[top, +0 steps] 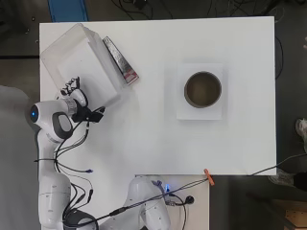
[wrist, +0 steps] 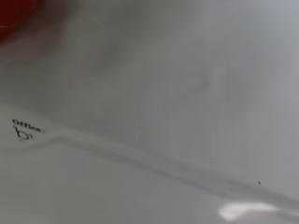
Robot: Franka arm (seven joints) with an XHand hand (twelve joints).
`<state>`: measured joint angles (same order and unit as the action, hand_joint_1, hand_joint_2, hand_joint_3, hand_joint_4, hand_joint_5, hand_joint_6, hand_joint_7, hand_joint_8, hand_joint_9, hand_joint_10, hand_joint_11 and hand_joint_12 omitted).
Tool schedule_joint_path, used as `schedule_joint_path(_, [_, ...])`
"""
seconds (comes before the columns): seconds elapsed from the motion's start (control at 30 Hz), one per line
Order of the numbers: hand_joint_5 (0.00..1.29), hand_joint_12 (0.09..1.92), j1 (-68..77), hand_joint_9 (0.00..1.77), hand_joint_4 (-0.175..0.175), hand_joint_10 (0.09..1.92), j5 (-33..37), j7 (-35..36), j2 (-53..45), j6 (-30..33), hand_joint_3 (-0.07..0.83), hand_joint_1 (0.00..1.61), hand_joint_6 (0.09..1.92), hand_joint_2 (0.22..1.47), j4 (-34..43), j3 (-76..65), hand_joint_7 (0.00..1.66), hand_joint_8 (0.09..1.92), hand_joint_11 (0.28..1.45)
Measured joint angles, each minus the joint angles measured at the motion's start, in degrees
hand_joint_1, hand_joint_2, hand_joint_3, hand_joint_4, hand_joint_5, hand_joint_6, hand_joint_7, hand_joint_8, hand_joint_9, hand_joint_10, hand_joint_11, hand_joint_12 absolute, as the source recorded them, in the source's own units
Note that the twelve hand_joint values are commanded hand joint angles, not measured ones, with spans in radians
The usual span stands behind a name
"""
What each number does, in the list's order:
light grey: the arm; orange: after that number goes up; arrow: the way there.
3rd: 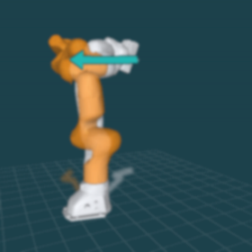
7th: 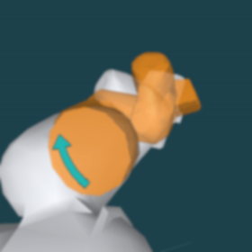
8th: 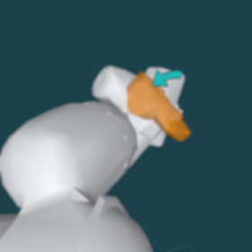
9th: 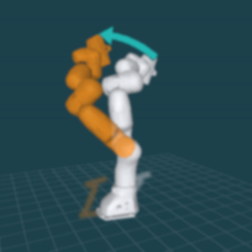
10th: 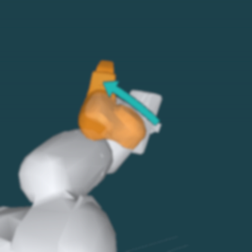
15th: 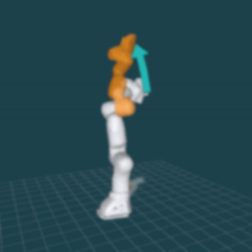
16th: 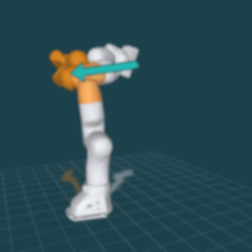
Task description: Teleoperate dual arm-hand system to remove items from a box
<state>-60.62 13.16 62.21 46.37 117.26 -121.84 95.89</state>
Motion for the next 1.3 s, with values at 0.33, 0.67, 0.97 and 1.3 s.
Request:
schedule_joint_path(0.33, [0.39,0.62,-3.63,0.73,0.098,0.69,2.27,3.84,0.41,0.59,0.014,0.47,0.69,0.95,2.39,2.74,0.56,0.7,0.7])
schedule_joint_path(0.67, [0.77,1.92,3.84,1.41,0.175,1.92,10.81,27.1,-1.11,3.54,0.008,1.08,1.92,1.21,-5.87,-11.19,1.14,1.92,1.14])
schedule_joint_path(0.97, [0.79,1.92,8.42,1.38,0.175,1.92,14.88,26.27,-1.64,0.83,0.007,1.12,1.92,1.25,-0.49,-22.22,1.16,1.92,1.14])
schedule_joint_path(1.3, [0.87,1.87,10.82,1.39,0.175,1.92,12.82,24.15,-1.88,-3.95,0.003,1.13,1.92,1.25,-8.1,-40.55,1.23,1.92,1.18])
